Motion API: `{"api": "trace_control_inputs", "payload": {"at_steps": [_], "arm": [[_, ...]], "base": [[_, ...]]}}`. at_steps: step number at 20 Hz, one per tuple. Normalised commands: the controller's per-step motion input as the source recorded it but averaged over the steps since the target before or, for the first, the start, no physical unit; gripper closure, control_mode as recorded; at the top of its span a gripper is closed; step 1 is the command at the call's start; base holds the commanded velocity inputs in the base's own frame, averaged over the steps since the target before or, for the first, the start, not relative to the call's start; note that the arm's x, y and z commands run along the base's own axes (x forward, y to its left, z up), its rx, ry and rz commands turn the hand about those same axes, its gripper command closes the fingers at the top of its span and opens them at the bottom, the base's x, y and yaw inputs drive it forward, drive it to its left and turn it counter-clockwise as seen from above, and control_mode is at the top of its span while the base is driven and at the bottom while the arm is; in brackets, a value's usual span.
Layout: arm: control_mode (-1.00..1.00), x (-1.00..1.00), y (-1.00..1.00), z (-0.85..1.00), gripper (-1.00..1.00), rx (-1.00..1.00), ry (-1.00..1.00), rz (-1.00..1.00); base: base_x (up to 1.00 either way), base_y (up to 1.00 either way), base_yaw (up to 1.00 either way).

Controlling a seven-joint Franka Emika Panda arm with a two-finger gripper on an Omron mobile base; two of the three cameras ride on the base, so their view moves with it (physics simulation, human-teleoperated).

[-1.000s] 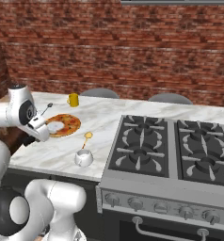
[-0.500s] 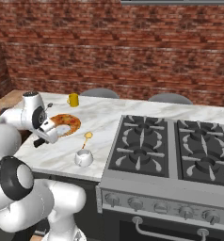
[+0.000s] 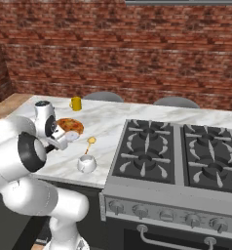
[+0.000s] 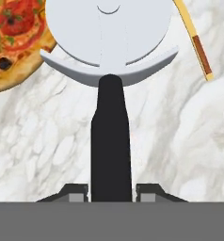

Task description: Take the pizza cutter from the drawer on the left and place it on the dining counter for cutting.

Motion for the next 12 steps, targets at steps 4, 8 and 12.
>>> {"api": "trace_control_inputs", "payload": {"at_steps": [4,8,12], "arm": [[-1.00,0.44,0.00,-0.38,1.00,0.00,0.00,-0.02],[-1.00,0.31,0.00,-0.39,1.00,0.00,0.00,-0.02],[-1.00,0.14,0.00,-0.32,1.00,0.00,0.00,-0.01]], "base": [[0.00,0.00,0.00],[0.00,0.00,0.00],[0.00,0.00,0.00]]}}
